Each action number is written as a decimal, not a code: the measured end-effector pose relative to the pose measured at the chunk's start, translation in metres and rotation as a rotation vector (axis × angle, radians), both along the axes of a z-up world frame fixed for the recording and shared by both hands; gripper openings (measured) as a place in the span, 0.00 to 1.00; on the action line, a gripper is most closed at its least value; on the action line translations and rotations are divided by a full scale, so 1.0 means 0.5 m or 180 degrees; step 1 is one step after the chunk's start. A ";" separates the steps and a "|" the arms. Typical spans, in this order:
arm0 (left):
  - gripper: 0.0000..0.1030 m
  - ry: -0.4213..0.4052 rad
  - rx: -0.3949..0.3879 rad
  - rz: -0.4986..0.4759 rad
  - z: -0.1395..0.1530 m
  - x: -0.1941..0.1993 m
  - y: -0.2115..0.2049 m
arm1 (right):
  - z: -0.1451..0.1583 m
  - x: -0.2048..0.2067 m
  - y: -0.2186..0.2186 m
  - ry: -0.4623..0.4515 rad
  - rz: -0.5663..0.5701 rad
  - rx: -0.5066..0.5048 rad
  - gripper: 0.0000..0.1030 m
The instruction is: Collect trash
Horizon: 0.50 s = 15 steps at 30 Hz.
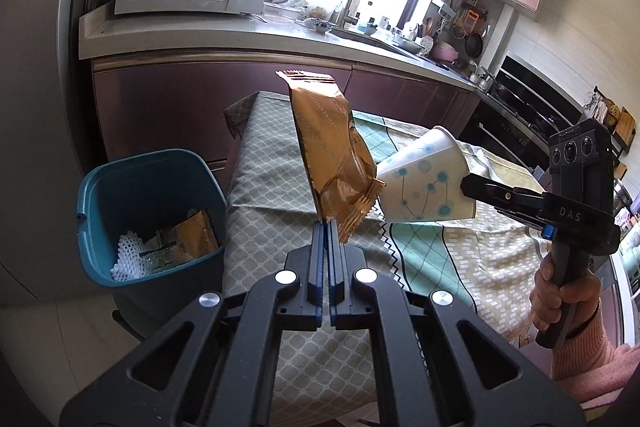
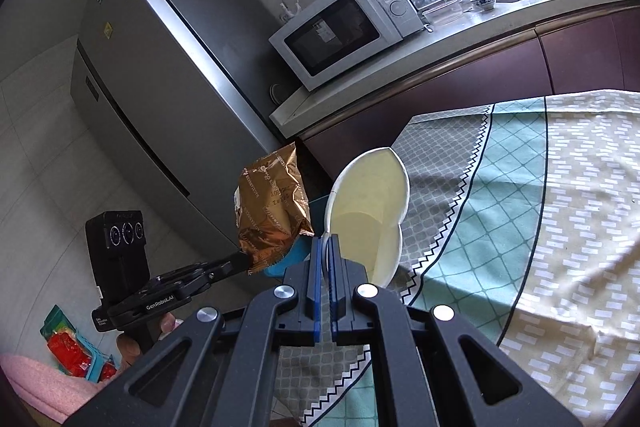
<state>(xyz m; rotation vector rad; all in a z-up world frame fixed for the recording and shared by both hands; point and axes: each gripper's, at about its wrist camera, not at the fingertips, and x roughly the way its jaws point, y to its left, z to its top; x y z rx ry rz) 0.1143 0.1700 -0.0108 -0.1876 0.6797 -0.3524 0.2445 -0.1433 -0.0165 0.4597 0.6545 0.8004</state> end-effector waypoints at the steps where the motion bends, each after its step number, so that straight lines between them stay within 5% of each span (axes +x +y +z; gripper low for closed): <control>1: 0.02 -0.0001 0.0002 0.0014 0.001 0.000 0.003 | 0.001 0.003 0.005 -0.0003 0.0011 -0.0005 0.02; 15: 0.02 0.0003 -0.0004 0.0122 0.002 -0.008 0.040 | 0.002 0.017 0.043 0.0019 0.0110 -0.0024 0.02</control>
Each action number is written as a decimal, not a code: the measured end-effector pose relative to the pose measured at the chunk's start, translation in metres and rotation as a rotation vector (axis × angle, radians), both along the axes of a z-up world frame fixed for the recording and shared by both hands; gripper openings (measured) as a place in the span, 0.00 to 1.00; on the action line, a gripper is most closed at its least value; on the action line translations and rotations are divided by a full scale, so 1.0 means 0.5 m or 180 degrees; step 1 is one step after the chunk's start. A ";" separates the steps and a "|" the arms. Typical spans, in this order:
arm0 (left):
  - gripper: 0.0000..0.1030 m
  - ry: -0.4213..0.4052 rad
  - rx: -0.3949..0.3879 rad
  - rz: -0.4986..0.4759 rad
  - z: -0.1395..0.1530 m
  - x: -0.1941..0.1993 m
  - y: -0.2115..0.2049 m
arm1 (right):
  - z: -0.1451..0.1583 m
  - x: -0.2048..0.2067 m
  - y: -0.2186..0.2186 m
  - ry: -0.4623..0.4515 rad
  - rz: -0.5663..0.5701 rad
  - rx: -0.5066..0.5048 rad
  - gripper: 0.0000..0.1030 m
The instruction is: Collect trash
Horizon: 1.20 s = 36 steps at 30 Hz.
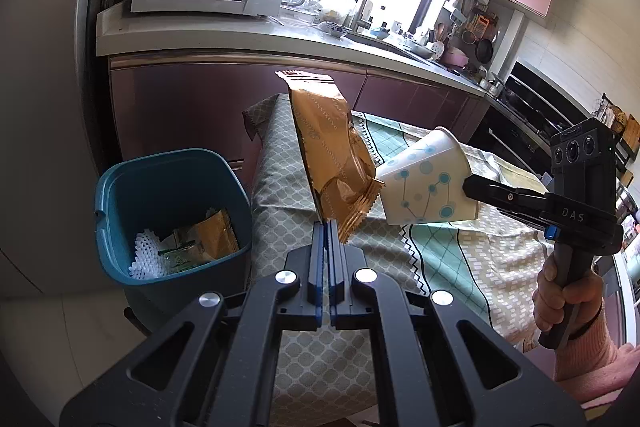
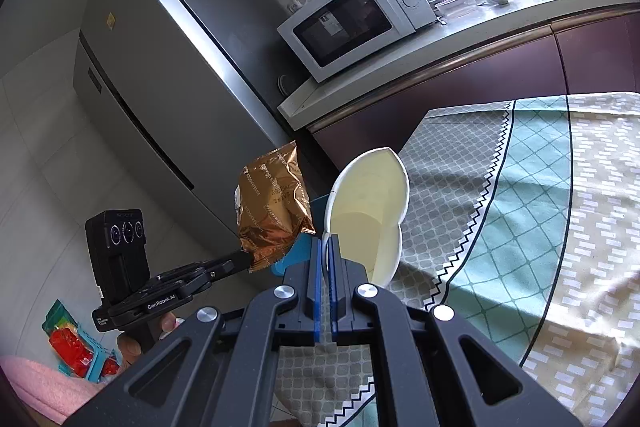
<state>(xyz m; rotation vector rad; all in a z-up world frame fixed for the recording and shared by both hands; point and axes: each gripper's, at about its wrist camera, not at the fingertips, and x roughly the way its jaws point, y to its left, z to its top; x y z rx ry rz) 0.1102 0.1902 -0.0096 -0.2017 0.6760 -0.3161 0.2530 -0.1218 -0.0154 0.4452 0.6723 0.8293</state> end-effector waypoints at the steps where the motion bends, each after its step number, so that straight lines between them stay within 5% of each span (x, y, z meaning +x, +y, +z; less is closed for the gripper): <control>1: 0.02 -0.0003 -0.0003 0.0003 0.001 0.000 0.002 | 0.000 0.001 0.002 -0.0001 0.0006 0.0002 0.02; 36: 0.02 0.0046 -0.0003 0.0386 -0.011 0.005 0.102 | 0.005 0.035 0.103 0.0035 0.0325 -0.0016 0.02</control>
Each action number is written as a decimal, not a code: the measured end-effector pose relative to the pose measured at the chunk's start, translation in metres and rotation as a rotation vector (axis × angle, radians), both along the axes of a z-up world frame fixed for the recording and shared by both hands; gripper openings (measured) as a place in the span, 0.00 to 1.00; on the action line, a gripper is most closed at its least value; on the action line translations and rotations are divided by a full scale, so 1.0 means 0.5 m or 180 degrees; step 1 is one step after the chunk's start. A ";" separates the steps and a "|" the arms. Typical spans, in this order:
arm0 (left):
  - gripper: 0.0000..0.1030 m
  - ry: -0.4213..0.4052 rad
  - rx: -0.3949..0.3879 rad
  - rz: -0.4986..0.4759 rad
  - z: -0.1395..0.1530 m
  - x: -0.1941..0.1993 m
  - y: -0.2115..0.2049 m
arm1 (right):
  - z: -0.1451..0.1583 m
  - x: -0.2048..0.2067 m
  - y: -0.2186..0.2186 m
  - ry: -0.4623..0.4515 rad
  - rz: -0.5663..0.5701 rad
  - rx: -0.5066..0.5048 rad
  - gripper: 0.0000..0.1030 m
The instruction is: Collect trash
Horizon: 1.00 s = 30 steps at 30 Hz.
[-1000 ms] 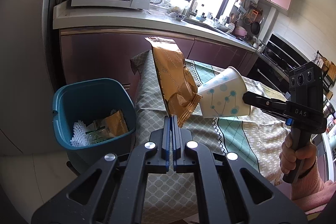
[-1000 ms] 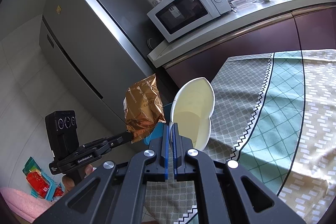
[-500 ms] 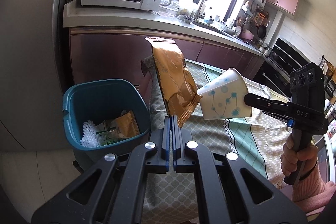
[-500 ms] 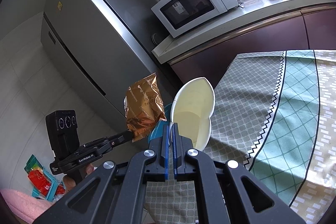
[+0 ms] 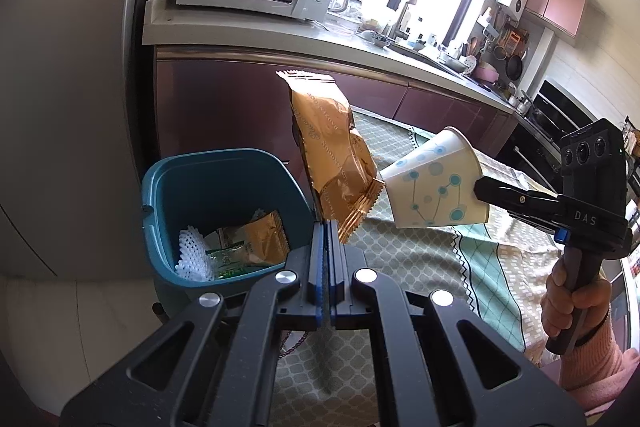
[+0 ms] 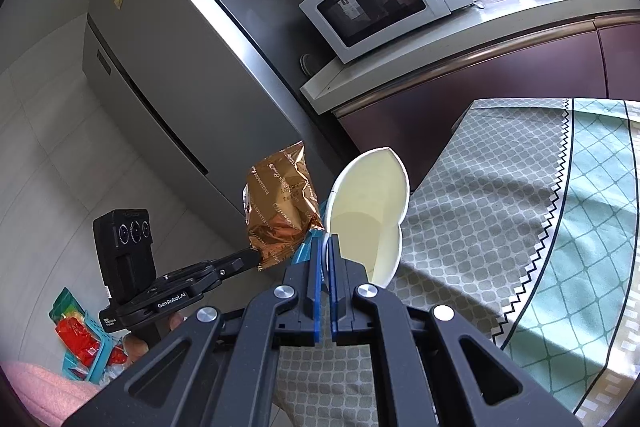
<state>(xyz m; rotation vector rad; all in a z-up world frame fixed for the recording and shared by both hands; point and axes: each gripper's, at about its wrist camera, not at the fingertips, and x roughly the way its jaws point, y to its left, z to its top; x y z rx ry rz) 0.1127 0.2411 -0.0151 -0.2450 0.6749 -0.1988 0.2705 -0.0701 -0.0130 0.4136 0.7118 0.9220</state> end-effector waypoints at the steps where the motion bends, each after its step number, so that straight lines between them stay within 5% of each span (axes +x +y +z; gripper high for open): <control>1: 0.02 0.0003 0.0000 0.0009 -0.001 0.001 0.002 | 0.001 0.001 0.003 0.0008 0.0005 0.0004 0.02; 30: 0.02 0.0057 0.0017 0.0287 -0.015 0.012 0.063 | 0.016 0.034 0.069 0.0033 0.0152 -0.0012 0.02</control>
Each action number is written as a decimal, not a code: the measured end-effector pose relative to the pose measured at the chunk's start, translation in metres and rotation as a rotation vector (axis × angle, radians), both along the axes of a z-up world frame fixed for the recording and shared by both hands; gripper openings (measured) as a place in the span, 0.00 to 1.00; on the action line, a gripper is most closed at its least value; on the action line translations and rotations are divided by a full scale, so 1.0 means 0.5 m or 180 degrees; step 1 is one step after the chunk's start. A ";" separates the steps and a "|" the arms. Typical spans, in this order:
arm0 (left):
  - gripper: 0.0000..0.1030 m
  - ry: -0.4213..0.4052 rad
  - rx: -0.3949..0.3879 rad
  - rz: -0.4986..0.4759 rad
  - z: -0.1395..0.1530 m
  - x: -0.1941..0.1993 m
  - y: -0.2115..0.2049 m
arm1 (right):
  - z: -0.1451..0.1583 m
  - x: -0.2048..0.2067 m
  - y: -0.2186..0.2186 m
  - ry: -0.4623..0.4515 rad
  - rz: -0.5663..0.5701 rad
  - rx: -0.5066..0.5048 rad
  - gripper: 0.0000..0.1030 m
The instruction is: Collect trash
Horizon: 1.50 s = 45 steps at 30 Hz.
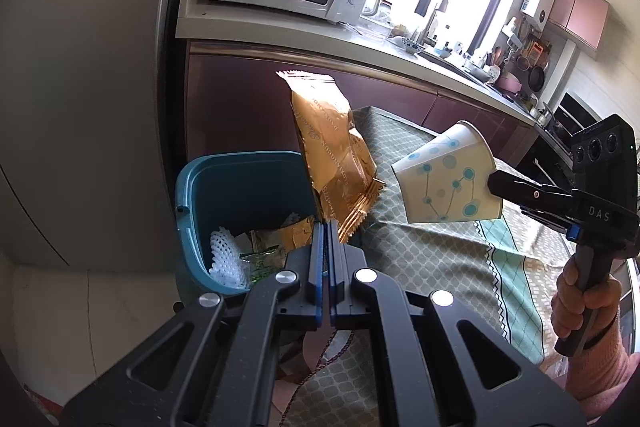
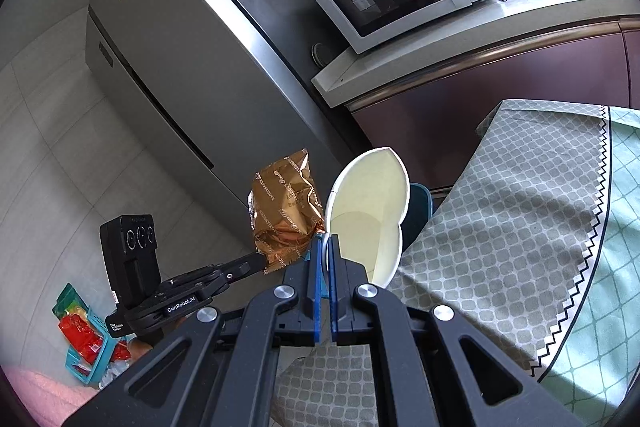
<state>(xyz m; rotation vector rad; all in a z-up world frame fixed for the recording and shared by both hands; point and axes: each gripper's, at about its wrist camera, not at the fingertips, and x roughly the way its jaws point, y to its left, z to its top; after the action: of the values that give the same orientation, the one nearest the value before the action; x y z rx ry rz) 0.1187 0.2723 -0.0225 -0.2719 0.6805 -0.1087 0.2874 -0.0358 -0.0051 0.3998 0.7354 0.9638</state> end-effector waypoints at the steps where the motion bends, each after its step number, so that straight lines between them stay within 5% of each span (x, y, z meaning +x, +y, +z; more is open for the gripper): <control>1: 0.02 0.0006 -0.0002 0.0006 -0.001 0.001 0.001 | 0.000 0.002 0.003 0.0003 0.0004 -0.0004 0.02; 45: 0.02 0.0381 -0.0046 0.0210 -0.094 0.064 0.033 | -0.038 0.064 0.117 0.0238 0.0135 -0.0291 0.02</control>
<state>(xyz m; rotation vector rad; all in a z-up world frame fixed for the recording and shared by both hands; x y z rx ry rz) 0.1509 0.2887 -0.0693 -0.3164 0.7890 -0.0347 0.3194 0.0228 -0.0240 0.3429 0.8556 0.9554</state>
